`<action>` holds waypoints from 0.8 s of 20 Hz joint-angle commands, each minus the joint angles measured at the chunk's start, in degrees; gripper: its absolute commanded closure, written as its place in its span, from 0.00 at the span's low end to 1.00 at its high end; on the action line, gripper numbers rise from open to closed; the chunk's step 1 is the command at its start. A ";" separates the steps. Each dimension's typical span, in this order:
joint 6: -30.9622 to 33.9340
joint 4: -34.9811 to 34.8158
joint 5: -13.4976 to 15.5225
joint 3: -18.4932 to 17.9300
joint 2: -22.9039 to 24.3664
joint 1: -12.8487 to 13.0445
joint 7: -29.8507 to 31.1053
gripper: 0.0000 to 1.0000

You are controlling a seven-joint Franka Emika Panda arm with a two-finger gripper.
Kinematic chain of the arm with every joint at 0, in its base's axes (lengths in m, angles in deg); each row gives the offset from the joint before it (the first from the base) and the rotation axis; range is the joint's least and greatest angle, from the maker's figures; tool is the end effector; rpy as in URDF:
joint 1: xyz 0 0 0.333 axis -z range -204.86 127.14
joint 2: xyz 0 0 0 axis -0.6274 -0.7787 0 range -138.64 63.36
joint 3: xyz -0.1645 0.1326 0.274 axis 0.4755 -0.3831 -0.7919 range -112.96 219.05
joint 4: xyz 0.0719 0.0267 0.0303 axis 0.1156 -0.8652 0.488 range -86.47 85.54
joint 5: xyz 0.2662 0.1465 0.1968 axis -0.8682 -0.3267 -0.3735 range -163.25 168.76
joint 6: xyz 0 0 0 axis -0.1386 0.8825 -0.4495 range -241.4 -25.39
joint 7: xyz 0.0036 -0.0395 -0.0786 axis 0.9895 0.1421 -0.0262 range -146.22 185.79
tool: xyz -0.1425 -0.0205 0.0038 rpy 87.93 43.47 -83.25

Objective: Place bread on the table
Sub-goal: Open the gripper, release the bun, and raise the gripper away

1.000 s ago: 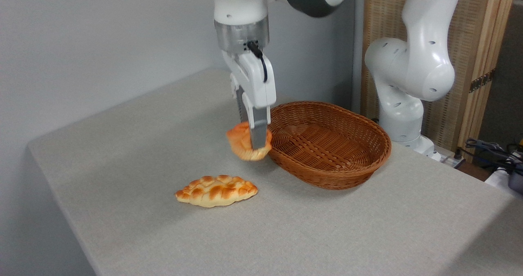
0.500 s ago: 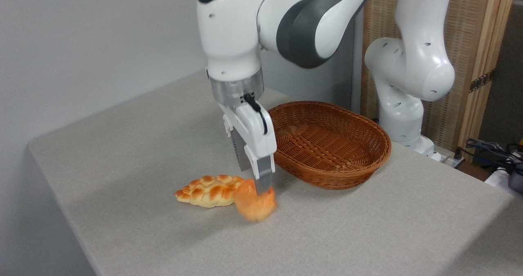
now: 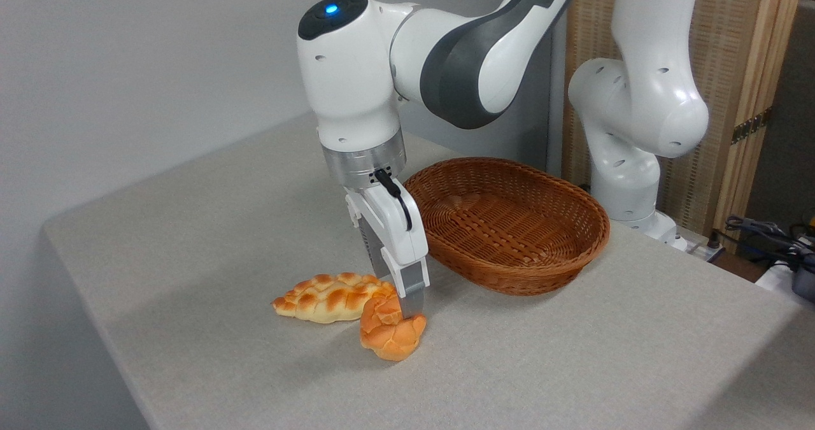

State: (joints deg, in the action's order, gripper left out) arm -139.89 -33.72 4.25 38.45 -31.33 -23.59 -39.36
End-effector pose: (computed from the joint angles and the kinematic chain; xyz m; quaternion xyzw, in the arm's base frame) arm 0.4751 -0.0057 0.4492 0.8682 -0.4945 -0.0154 0.0380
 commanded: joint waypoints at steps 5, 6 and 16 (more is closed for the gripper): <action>0.11 11.18 0.08 0.36 1.78 1.25 4.21 0.00; 0.46 12.85 0.00 0.80 1.69 1.51 5.70 0.00; 6.78 14.80 -0.36 1.59 1.07 1.25 23.37 0.00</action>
State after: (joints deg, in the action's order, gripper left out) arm -136.66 -20.23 4.25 40.45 -29.83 -22.32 -19.67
